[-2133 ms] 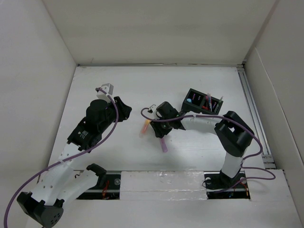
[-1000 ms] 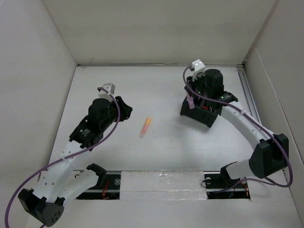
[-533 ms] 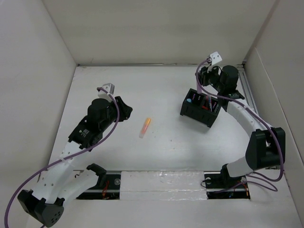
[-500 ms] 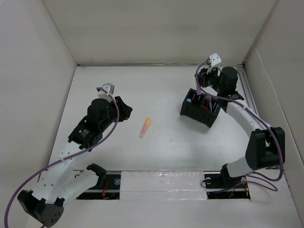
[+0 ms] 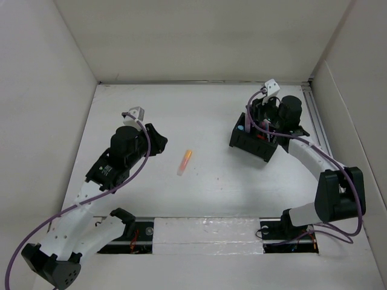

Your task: Organize the desk

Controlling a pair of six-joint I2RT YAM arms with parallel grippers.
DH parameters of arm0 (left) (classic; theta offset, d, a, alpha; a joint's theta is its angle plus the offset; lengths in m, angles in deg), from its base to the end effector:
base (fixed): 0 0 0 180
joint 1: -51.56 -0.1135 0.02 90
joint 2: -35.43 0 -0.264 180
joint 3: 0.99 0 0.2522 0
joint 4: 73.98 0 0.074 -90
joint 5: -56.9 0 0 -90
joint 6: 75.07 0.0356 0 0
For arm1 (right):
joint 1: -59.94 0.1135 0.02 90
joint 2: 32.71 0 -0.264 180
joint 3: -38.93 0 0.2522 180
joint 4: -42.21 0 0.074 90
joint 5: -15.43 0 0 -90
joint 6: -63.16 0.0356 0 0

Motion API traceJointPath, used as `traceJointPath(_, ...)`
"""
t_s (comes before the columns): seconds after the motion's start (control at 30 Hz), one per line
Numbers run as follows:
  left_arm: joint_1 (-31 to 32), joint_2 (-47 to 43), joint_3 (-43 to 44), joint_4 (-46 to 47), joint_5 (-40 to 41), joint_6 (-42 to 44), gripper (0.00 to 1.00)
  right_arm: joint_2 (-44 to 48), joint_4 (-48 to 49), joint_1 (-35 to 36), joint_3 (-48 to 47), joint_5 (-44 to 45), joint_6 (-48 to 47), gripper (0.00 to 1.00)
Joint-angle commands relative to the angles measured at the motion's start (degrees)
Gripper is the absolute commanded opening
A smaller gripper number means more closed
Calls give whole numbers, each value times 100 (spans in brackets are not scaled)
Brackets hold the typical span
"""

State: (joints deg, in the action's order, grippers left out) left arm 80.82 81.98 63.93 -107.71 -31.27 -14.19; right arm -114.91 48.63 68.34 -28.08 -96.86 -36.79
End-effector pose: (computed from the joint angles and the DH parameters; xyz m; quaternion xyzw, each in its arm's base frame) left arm 0.1606 -0.0887 0.3556 -0.0087 0.7952 -0.2846 0.5354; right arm 0.3277 0.0620 0.2927 -0.2430 0.7152 0.1381 0.6406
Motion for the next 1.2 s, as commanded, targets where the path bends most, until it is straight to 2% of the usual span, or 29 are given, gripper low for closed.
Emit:
traceJointPath(0.0,28,-14,289,-16,46,-67,32,414,171,56,26,136,-243,50)
traceJointPath(0.03,28,12,298,-16,29,-93,35,554,-126,56,-27,241,-392,62)
traceJointPath(0.07,28,30,325,-51,28,-93,36,668,-312,56,-79,312,-454,66)
traceJointPath(0.17,28,74,368,-113,46,-93,37,766,-698,109,-228,365,-533,67)
traceJointPath(0.2,28,91,412,-174,72,-85,37,888,-787,265,-255,452,-577,63)
traceJointPath(0.27,28,83,465,-227,151,-41,38,1116,-1163,686,-264,689,-647,14)
traceJointPath(0.3,28,83,500,-244,186,-41,38,1161,-1166,872,-273,786,-683,13)
traceJointPath(0.33,28,83,527,-279,221,-41,38,1170,-1305,1091,-273,891,-683,0)
traceJointPath(0.5,28,92,650,-385,336,73,39,741,-1860,2620,-159,1777,-141,0)
traceJointPath(0.53,28,100,659,-394,327,82,39,444,-1878,3040,-168,1902,-34,4)
traceJointPath(0.6,28,118,667,-420,310,109,40,91,-1869,3333,-238,2061,362,19)
traceJointPath(0.63,28,118,676,-412,301,135,43,-119,-1808,3421,-369,1948,467,31)
traceJointPath(0.7,28,101,703,-394,275,161,46,-822,-1701,3545,-606,1318,747,40)
traceJointPath(0.73,28,83,720,-403,257,188,48,-1060,-1711,3598,-894,1184,828,48)
traceJointPath(0.83,28,4,729,-385,161,240,52,-1720,-1842,3817,-1265,1085,1161,61)
traceJointPath(0.93,28,-58,633,-385,11,284,53,-2037,-1825,3897,-1451,1200,1548,69)
traceJointPath(1.17,28,-313,211,-166,-147,267,53,-2433,-1790,3958,-1468,1322,2348,70)
